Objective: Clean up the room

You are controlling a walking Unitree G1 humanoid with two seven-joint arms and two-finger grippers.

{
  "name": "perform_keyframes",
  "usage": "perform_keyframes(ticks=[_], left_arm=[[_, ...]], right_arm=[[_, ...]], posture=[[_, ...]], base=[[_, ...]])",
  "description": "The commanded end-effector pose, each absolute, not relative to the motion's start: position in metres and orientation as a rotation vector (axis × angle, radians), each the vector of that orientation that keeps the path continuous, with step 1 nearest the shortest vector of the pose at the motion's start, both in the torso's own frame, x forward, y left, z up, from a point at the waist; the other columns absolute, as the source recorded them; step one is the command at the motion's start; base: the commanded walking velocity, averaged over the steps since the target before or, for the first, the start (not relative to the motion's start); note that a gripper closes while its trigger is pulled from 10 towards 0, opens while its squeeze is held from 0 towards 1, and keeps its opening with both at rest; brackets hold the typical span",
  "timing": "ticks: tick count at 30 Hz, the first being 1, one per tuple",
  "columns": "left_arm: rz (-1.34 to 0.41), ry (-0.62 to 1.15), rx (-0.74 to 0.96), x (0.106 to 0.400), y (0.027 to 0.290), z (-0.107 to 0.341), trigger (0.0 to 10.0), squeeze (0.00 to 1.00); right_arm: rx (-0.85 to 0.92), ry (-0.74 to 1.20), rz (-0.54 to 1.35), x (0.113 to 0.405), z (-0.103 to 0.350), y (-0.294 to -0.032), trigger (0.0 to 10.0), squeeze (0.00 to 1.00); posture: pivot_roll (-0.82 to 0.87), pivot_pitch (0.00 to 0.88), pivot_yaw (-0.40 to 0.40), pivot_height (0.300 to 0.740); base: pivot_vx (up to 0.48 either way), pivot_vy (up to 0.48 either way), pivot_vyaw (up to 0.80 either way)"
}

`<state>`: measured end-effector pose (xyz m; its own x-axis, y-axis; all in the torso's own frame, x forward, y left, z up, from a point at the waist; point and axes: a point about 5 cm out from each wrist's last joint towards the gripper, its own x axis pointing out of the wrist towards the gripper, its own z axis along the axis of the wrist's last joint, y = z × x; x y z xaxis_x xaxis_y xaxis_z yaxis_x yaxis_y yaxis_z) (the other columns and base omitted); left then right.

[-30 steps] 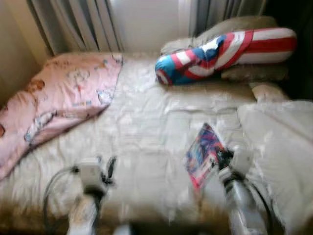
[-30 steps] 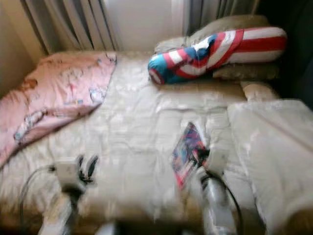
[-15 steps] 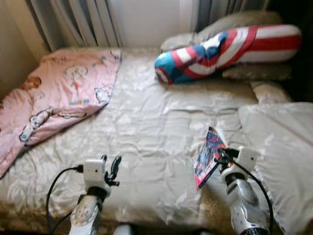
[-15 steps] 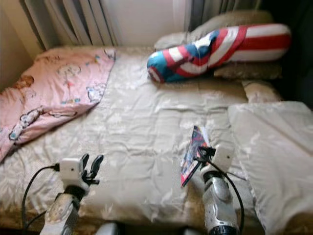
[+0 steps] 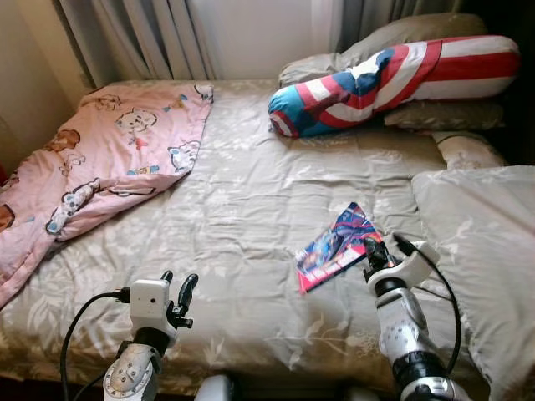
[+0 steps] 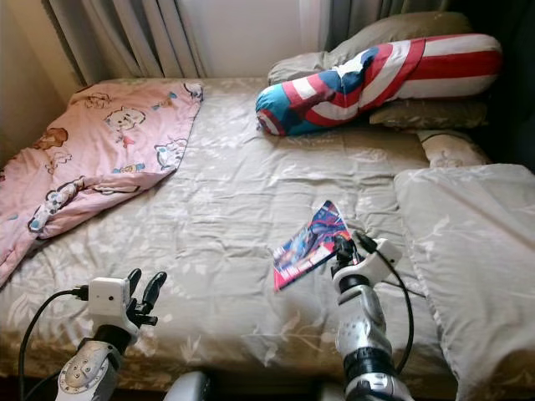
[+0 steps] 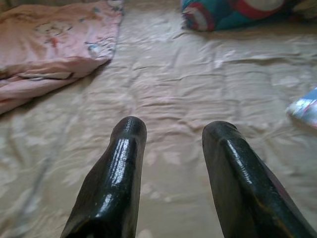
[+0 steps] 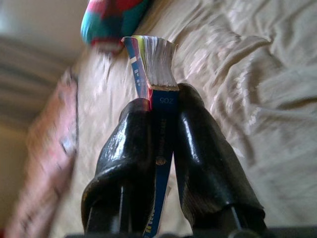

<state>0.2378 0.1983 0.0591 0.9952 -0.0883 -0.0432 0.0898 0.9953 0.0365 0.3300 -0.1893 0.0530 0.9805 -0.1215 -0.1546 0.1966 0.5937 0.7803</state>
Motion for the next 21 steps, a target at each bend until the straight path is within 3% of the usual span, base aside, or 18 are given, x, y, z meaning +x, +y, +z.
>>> perform_keyframes(ticks=[1,8,21], left_arm=[[-0.092,0.05,0.059,0.235,0.203,0.062,10.0,0.0],[-0.108,0.059,0.087,0.225,0.208,0.07,10.0,0.0],[-0.137,0.104,0.102,0.209,0.207,0.077,10.0,0.0]], right_arm=[[0.989,0.025,-0.219,0.335,0.059,-0.199,10.0,0.0],[1.029,0.189,-0.406,0.313,0.025,-0.219,10.0,0.0],[0.965,0.35,-0.546,0.283,-0.008,-0.226,10.0,0.0]], posture=[[0.06,0.117,0.074,0.648],[0.11,0.154,0.099,0.648],[0.13,0.216,0.128,0.648]], base=[[0.0,0.0,0.0],[0.0,0.0,0.0],[0.0,0.0,0.0]])
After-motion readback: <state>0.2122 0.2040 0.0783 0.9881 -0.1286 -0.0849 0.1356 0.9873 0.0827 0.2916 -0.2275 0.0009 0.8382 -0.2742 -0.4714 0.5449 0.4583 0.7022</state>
